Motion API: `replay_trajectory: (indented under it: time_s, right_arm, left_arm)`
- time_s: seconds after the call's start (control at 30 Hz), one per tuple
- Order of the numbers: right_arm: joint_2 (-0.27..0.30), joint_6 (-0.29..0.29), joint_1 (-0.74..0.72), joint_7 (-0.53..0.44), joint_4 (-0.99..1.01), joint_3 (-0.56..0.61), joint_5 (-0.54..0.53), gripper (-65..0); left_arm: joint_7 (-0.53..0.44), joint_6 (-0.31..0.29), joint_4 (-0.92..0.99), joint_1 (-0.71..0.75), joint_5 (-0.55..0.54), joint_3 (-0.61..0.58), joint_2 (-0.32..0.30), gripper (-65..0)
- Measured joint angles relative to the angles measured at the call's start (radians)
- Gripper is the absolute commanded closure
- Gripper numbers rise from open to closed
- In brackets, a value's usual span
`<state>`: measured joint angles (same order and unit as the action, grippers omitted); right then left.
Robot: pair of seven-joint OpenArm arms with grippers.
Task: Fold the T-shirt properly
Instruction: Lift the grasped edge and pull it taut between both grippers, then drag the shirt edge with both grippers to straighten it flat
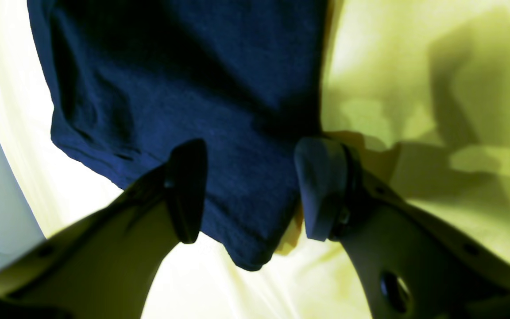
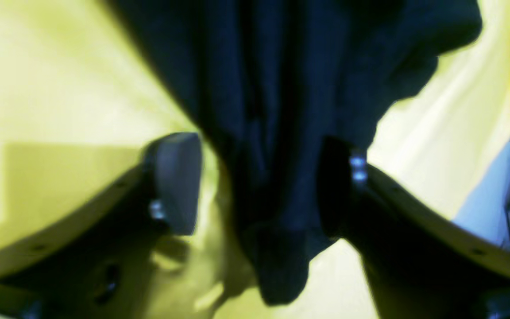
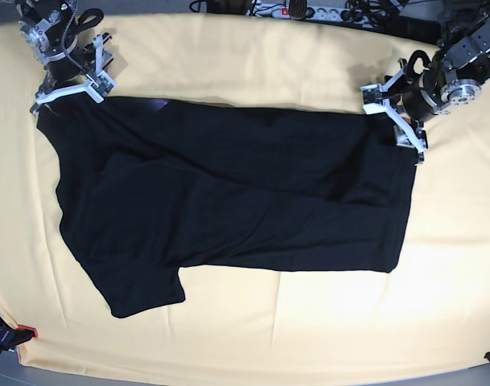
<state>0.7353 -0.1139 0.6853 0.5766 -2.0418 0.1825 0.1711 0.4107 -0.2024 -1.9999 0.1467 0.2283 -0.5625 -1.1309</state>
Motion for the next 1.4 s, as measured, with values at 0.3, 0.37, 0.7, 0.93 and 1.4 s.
replay_trajectory:
  time_s: [0.3, 0.37, 0.7, 0.93, 1.4]
  right_arm:
    - [-0.001, -0.014, -0.099, -0.009, 0.095, -0.001, 0.004, -29.7]
    - [-0.001, -0.013, -0.113, -0.003, 0.098, -0.001, 0.004, -29.7]
    - [-0.002, -0.009, -0.121, 0.015, 0.098, 0.0, 0.001, -15.2]
    - [-0.001, 0.002, -0.122, 0.044, 0.098, 0.0, 0.0, -34.9]
    - [-0.002, 0.028, -0.122, 0.044, 0.098, 0.0, -0.018, -34.7]
  left_arm:
    - [0.008, 0.176, 0.012, 0.003, 0.022, -0.001, 0.001, -34.6]
    - [0.008, 0.215, 0.012, 0.002, 0.023, -0.001, 0.003, -32.8]
    - [0.026, 0.294, 0.012, 0.0, 0.047, -0.001, 0.006, -9.7]
    - [0.118, 0.167, 0.012, -0.001, 0.095, -0.002, -0.063, -42.9]
    - [-0.068, -0.002, 0.112, -0.012, 0.016, 0.007, -0.082, -42.8]
